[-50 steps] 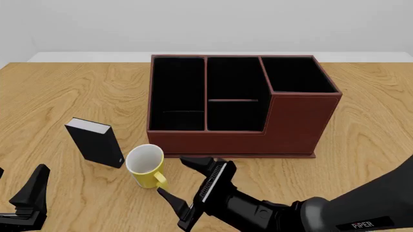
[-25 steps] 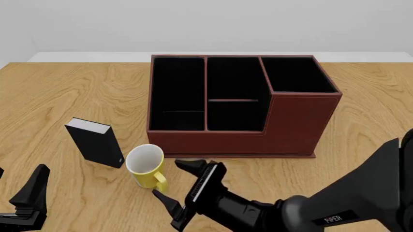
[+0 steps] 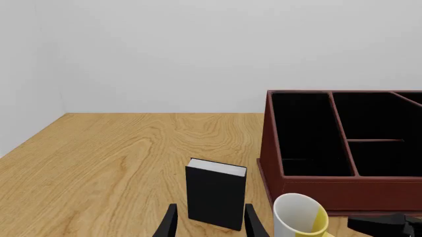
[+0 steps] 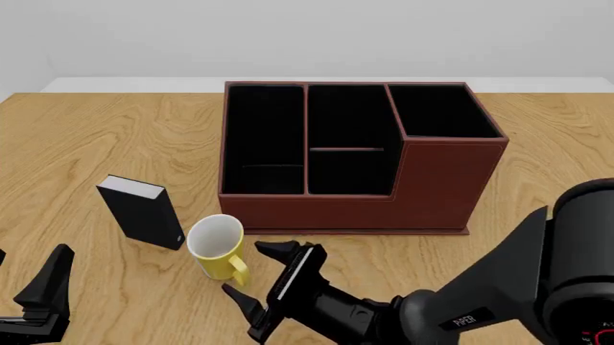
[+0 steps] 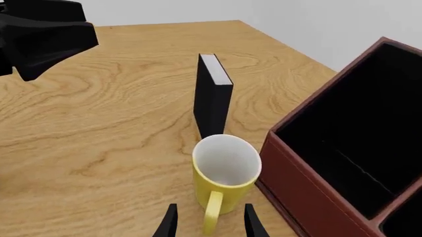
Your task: Pick up the yellow and white mug and place it to the right of the caddy.
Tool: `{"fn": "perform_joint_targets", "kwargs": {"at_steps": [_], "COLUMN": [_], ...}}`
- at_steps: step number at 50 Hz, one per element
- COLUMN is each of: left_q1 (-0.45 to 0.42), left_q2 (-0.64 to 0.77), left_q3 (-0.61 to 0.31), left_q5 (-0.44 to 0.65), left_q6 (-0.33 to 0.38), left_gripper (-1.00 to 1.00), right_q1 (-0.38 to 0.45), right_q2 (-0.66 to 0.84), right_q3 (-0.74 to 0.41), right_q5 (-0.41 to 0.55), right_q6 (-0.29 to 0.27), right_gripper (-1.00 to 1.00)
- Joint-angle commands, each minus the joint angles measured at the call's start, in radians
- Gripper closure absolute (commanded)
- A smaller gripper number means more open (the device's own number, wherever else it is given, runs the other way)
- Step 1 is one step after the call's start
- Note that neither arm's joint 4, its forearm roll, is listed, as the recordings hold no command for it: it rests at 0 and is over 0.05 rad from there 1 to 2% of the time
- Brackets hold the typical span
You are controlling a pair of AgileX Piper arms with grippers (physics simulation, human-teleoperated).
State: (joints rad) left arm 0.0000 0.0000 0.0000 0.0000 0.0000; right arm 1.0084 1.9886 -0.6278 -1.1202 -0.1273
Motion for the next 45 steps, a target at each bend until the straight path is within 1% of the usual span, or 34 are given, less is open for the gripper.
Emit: {"fn": "perform_joint_targets", "kwargs": {"at_steps": [1, 24, 27, 29, 32, 33, 45], "left_q1": [0.0, 0.0, 0.0, 0.0, 0.0, 0.0, 0.0], "left_q2": [0.0, 0.0, 0.0, 0.0, 0.0, 0.0, 0.0], "left_q3": [0.0, 0.0, 0.0, 0.0, 0.0, 0.0, 0.0], "left_q5": [0.0, 0.0, 0.0, 0.0, 0.0, 0.0, 0.0], "left_q6": [0.0, 0.0, 0.0, 0.0, 0.0, 0.0, 0.0], "left_gripper": [-1.0, -1.0, -1.0, -1.0, -1.0, -1.0, -1.0], "right_q1": [0.0, -0.005, -0.015, -0.013, -0.017, -0.016, -0.011], "right_q2": [0.031, 0.092, 0.091, 0.09, 0.095, 0.094, 0.114], "right_q3": [-0.025, -0.068, -0.074, -0.074, -0.079, -0.08, -0.094], "right_q5": [0.001, -0.005, 0.001, 0.001, 0.004, 0.008, 0.006], "right_q6": [0.006, 0.01, 0.024, 0.019, 0.027, 0.037, 0.032], "right_gripper": [-1.0, -1.0, -1.0, -1.0, -1.0, -1.0, -1.0]}}
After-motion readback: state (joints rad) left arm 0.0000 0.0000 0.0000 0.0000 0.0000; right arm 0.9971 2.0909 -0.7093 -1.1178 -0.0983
